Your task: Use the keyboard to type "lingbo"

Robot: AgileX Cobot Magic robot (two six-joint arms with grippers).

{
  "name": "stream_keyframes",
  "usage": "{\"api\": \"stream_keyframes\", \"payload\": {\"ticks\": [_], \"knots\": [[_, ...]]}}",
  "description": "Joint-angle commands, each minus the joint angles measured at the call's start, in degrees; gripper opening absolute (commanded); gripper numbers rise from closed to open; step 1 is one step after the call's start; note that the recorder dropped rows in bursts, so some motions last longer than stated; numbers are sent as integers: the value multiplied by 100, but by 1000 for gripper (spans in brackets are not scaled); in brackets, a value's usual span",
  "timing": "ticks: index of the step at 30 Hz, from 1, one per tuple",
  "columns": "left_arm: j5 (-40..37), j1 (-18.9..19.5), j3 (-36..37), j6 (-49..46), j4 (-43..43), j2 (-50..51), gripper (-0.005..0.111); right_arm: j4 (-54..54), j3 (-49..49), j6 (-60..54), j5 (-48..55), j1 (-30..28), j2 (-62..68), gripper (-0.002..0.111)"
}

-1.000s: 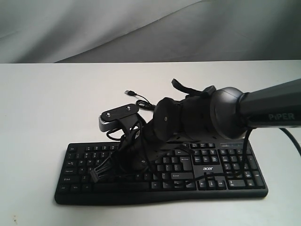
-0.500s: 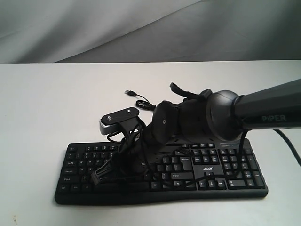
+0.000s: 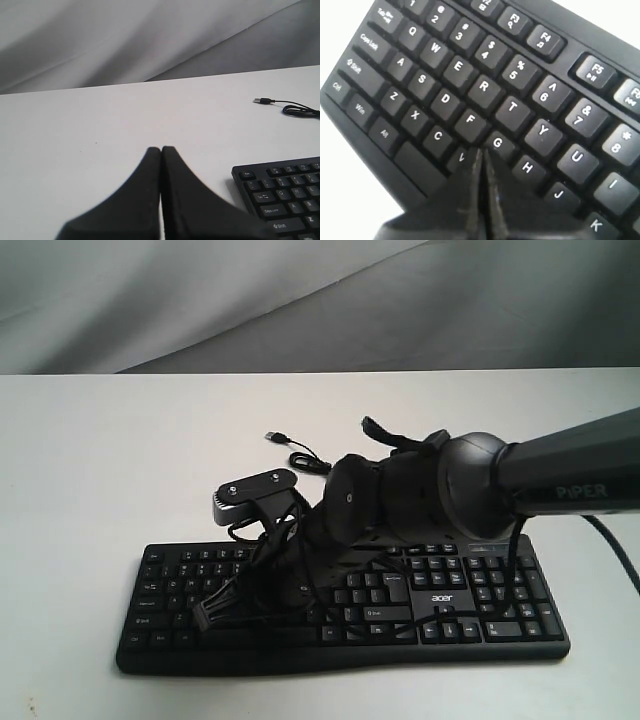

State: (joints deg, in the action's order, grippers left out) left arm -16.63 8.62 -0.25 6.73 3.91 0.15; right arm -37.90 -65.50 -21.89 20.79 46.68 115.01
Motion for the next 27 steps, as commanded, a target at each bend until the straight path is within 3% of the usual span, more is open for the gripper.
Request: {"api": "stream_keyframes", "payload": {"ticks": [1, 13, 27], "knots": [[26, 11, 25, 23, -46, -15, 1, 191, 32, -43, 36, -7, -364, 0], [26, 11, 25, 23, -46, -15, 1, 638, 133, 605, 133, -545, -540, 0], [26, 11, 25, 23, -46, -15, 1, 1245, 373, 1322, -143, -617, -540, 0]]}}
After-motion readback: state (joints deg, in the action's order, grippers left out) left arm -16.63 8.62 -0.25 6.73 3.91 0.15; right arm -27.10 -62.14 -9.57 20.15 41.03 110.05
